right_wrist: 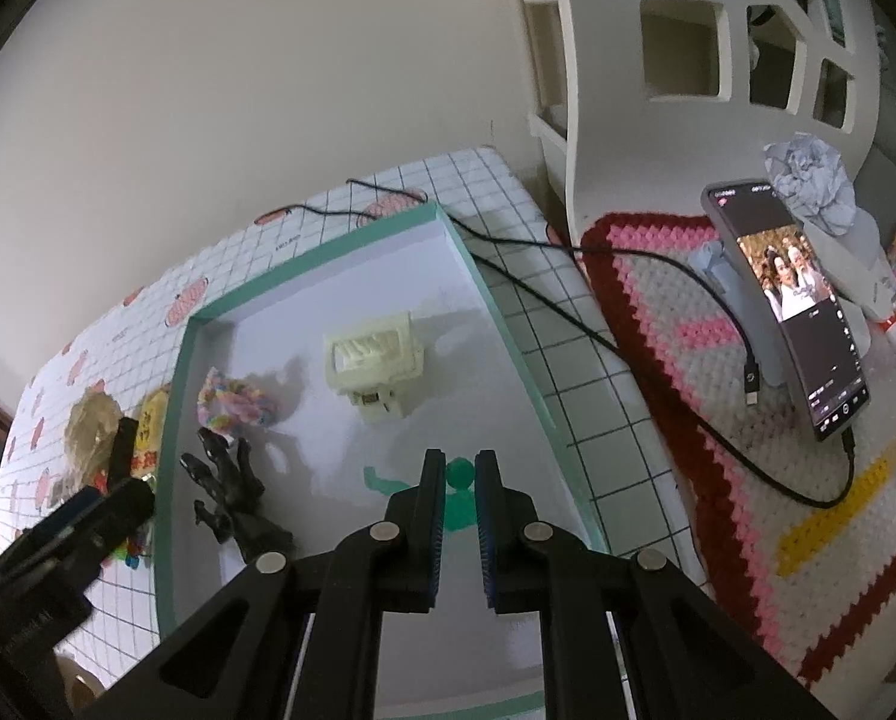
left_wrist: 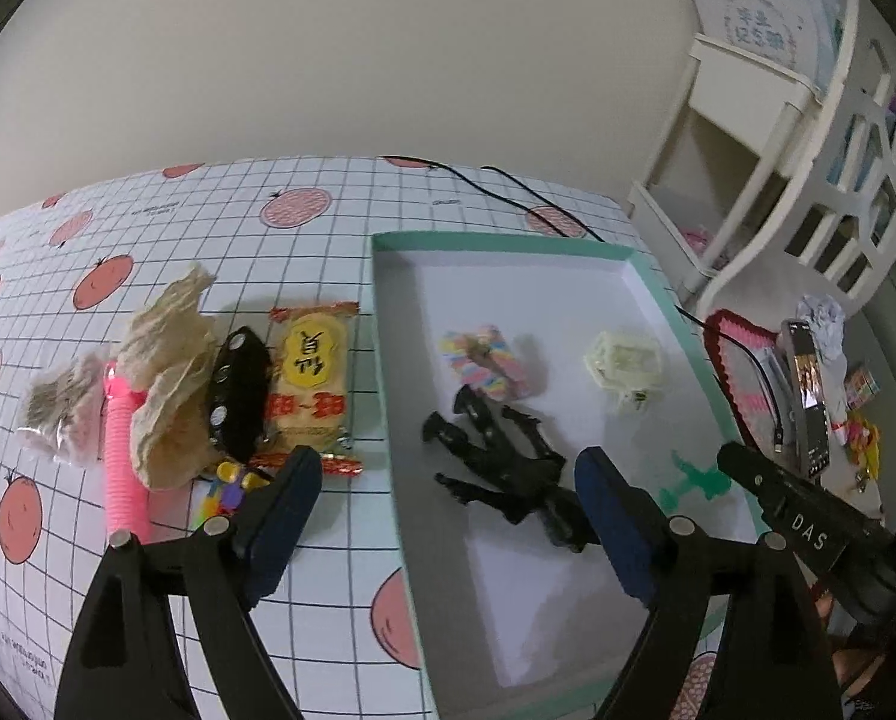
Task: Organize objects
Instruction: 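Open the left tool to drop the claw toy in the tray while the right tool releases the green toy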
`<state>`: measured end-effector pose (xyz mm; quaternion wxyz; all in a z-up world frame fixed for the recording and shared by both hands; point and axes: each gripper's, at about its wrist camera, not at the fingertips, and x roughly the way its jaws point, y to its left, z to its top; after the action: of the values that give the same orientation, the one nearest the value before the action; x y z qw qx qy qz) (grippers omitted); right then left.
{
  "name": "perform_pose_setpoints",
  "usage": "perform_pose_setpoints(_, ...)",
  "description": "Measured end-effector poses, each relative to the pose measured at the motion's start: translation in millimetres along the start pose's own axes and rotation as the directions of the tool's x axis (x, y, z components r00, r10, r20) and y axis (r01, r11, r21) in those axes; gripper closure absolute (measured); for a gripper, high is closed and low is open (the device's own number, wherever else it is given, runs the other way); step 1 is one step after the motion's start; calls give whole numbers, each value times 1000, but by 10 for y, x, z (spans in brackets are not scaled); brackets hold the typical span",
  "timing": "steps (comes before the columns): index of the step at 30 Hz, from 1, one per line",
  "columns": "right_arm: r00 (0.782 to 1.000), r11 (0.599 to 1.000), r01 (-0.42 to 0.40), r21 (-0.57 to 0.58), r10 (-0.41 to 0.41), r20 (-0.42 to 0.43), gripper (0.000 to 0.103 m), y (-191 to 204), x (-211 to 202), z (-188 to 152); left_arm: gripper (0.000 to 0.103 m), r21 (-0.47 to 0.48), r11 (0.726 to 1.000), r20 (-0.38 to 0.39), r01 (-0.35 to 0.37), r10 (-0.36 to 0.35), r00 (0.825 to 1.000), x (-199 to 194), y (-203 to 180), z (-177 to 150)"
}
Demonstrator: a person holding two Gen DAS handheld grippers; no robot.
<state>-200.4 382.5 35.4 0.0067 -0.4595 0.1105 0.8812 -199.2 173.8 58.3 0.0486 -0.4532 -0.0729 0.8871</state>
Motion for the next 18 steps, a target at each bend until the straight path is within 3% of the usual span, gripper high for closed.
perform_pose_setpoints(2,1000,1000,8,-4,-8,-5,88,-4,11,-10,16,-2,1000,0,-3,3,1000,-1,16,-5)
perform_pose_setpoints(4,1000,1000,5,2,-5,-8,78,-17,13,-13,16,-1,1000,-4,-6,6,1000,10,22,-7)
perform_pose_setpoints(10,1000,1000,6,-13,-6,2,75,-10,-21,-13,11,-11,1000,-3,-14,14,1000,12,50,-14)
perform_pose_setpoints(15,1000,999,5,-32,-5,17,60,38,-53,-8,9,-24,999,3,-26,26,1000,-7,102,-17)
perform_pose_setpoints(18,1000,999,4,-52,-4,16,47,77,-39,-20,3,-33,999,5,-31,31,1000,-7,132,-25)
